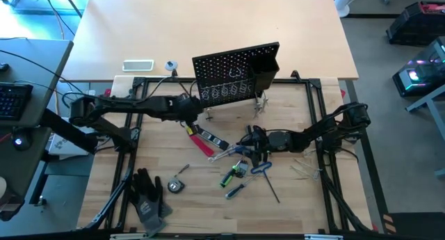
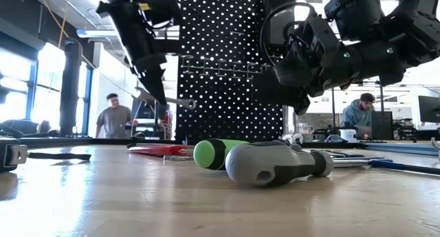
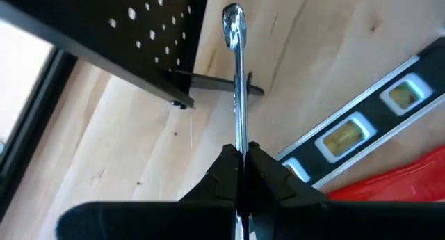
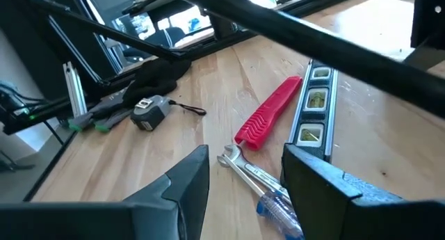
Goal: Hang tools onto peg board
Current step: Hang the left wrench onto the pegboard
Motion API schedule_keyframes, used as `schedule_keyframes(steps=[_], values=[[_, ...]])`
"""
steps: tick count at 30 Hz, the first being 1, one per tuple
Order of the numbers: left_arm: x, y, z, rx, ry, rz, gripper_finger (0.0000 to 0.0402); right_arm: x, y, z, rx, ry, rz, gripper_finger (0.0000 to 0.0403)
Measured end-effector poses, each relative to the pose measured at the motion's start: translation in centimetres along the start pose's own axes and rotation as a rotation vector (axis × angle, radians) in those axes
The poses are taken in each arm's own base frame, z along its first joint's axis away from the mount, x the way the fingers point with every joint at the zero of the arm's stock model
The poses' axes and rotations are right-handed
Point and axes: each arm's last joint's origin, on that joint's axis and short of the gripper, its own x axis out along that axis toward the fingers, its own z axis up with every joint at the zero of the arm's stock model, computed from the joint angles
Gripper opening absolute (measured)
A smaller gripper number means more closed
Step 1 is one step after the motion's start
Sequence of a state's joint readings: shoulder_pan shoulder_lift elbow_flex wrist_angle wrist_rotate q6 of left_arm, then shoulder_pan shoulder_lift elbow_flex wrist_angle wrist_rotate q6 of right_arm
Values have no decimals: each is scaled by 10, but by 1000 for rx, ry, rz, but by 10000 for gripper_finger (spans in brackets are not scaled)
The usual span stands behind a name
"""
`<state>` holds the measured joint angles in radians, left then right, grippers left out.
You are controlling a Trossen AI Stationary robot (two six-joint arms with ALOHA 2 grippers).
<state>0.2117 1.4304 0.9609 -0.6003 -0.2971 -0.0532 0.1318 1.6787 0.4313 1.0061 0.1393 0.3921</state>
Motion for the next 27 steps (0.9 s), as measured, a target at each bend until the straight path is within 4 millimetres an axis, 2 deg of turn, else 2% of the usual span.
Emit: schedule_keyframes(steps=[7,16,22,27], values=[[-20,-15,-11,-20,-101,-47,1,-1,4,-2,13,-9,-19,174],[-36,-53,-13,-17,-350,-188,1,-4,20,-8,7,-22,-20,174],[-39,-78,-14,-19,-586,-410,1,-9,35,-14,-78,-24,-20,174],[-37,-88,-23,-5,-738,-641,1,-12,46,-18,-173,-32,-12,174]])
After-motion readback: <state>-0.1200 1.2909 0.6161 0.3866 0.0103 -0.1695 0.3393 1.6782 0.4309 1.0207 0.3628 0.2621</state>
